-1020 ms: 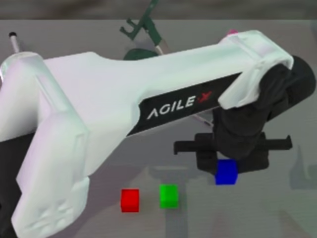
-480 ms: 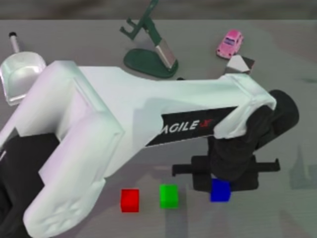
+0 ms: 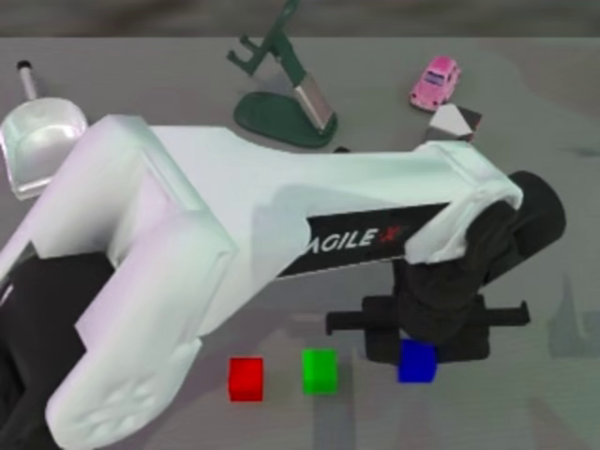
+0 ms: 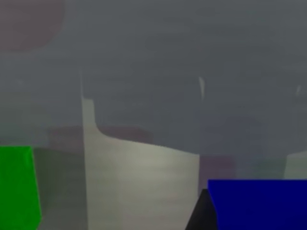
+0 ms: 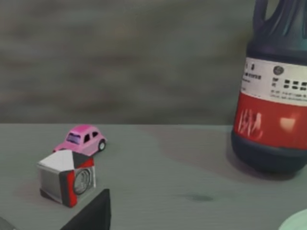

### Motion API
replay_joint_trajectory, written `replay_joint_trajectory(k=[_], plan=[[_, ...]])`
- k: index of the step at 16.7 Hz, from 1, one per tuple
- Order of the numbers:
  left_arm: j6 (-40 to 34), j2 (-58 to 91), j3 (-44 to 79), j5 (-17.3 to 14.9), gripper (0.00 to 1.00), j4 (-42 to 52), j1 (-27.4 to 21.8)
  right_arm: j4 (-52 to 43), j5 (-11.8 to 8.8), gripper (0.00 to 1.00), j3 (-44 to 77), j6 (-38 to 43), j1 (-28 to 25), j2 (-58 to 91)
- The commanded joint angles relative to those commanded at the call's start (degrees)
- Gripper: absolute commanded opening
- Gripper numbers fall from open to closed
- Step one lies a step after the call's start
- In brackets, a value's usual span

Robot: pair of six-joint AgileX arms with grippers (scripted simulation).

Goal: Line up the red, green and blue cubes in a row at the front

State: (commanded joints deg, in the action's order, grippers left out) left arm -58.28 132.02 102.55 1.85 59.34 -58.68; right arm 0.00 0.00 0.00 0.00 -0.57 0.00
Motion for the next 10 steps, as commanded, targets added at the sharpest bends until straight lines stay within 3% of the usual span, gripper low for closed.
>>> replay_joint_trajectory(k=[8,10], plan=[[0.0,0.0,0.0,0.0,0.98,0.0,0.0,0.0,0.0,1.00,0.0,0.0,0.0,0.0],[0.0,0.0,0.0,0.0,1.00,0.0,0.0,0.0,0.0,1.00,0.0,0.0,0.0,0.0]])
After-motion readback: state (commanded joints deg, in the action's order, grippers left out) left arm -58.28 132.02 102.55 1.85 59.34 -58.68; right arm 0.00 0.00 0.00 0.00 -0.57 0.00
